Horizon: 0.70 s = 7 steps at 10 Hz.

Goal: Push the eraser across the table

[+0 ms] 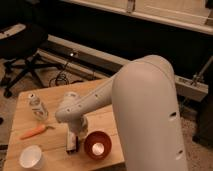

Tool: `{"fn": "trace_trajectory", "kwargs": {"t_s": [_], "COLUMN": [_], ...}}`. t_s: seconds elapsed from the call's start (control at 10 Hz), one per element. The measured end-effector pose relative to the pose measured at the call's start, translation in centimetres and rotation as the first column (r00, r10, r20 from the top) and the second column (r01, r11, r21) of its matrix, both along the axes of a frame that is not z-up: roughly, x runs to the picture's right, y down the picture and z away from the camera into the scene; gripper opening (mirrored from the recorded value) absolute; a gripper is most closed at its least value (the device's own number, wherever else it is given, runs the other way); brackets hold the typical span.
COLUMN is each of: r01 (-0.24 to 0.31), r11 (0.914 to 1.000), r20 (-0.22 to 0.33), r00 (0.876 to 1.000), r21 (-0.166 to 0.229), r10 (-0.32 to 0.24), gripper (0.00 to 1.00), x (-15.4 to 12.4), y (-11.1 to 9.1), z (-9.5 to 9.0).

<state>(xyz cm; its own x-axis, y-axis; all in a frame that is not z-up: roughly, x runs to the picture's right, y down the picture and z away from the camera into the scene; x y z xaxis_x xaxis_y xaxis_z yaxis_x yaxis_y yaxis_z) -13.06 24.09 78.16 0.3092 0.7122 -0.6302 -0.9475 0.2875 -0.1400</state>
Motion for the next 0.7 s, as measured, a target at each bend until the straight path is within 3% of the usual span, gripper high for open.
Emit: {"fn": "trace_trajectory", "kwargs": {"t_s": [0.4, 0.7], "r01": [0.012, 0.002], "r11": [0.9997, 0.9997], "r20": [-0.033, -0.006], "r00": [0.999, 1.000], "r21": [0.023, 0.023], "r10": [-0.011, -0.002], "gripper": [0.00, 0.00], "x": [-0.1, -2.0], "y": [0.7, 1.2], "z": [1.5, 1.7]}}
